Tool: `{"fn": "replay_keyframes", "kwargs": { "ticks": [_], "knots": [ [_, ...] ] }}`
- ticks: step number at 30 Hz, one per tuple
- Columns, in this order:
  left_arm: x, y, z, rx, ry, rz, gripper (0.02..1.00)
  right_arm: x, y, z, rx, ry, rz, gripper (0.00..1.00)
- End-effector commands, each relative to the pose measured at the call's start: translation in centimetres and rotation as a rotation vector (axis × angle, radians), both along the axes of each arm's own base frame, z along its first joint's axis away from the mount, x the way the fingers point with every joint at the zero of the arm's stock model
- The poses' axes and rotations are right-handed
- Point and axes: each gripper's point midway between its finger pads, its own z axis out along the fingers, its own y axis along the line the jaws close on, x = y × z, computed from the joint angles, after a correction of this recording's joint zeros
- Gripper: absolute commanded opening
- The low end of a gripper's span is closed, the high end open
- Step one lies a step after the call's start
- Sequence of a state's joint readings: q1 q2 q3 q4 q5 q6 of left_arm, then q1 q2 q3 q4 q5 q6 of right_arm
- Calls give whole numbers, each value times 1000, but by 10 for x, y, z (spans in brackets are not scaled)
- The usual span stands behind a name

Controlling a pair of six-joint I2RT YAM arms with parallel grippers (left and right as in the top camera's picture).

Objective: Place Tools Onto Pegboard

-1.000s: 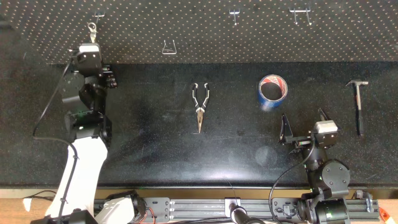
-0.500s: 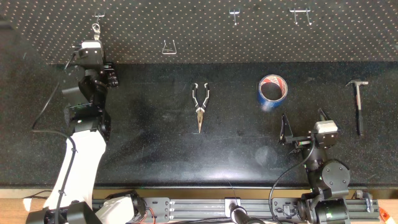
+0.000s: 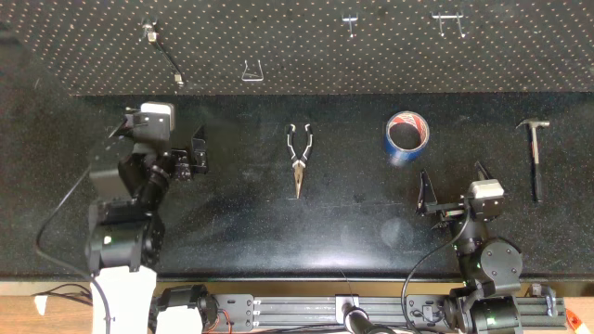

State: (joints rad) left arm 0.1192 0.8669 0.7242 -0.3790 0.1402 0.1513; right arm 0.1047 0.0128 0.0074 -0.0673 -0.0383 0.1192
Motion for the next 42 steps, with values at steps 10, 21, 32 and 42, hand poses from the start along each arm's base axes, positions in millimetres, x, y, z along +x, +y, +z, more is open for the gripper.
{"fn": "replay_keyframes", "kwargs": {
  "ticks": [10,21,32,42],
  "knots": [
    [26,-146,-98,-266,293,-23,996,0,1,-1,11,1,3,996],
    [51,-205,-156,-227,609,84,998,0,1,-1,11,1,3,996],
    [26,-200,-197,-60,748,71,996,0,1,-1,11,1,3,996],
    [42,-203,-200,-29,683,48,774,0,1,-1,11,1,3,996]
  ]
}}
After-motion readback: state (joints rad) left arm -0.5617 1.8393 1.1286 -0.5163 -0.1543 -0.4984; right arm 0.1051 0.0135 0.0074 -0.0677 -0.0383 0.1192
